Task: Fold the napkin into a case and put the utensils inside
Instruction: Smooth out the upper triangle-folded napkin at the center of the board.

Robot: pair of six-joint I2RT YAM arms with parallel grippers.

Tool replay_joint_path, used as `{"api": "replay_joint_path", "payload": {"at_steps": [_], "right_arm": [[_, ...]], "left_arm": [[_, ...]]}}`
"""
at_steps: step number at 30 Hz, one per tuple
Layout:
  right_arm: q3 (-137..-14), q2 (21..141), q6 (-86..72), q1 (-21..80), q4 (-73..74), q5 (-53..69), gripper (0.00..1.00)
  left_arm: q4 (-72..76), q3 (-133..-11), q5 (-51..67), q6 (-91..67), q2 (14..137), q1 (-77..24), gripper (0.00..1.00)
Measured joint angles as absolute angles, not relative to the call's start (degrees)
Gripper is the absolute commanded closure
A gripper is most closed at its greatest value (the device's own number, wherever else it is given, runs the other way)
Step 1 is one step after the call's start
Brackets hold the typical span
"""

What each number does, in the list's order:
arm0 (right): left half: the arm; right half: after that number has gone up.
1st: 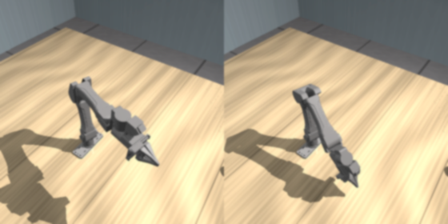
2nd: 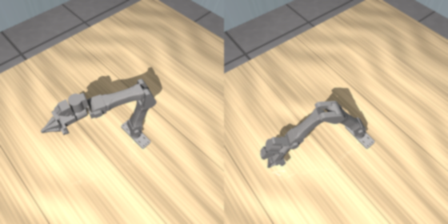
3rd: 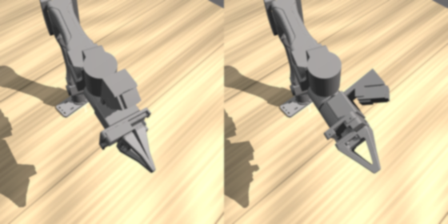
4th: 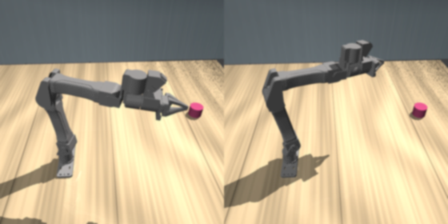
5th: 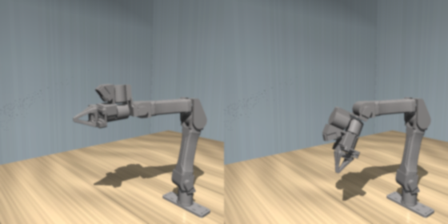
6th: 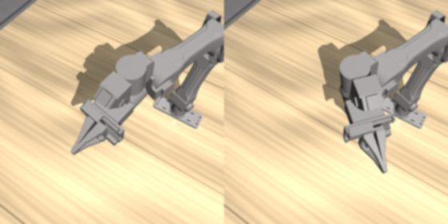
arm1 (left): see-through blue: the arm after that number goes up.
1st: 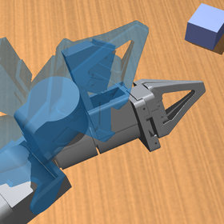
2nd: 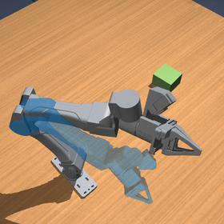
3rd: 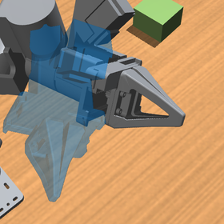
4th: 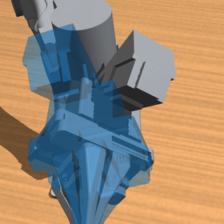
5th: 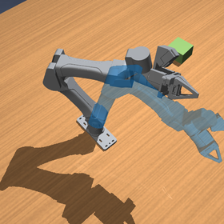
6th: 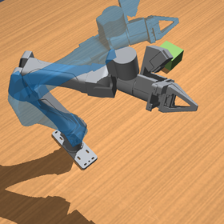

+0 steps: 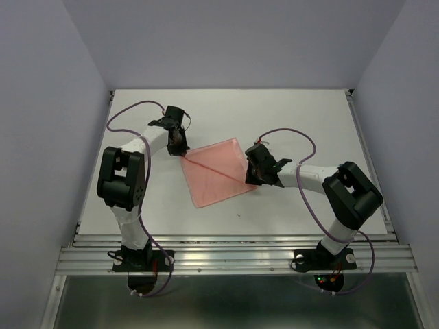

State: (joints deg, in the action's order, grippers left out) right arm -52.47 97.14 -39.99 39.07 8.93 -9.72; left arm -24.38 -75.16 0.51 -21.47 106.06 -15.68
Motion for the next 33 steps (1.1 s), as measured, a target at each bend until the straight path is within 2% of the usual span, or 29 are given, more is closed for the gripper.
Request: {"api": "replay_joint_path", "payload": {"at_steps": [15, 33], "right_arm": [[-52.5, 97.1, -40.0, 39.1, 9.0, -9.8, 0.94], [-54.0, 94.2, -39.2, 39.1, 11.5, -11.0, 0.94]], "left_arm": [[-23.4, -78.8, -0.3, -21.5, 111.5, -15.3, 1.0], [-25.4, -78.8, -1.5, -21.5, 106.5, -15.3, 1.0]]}}
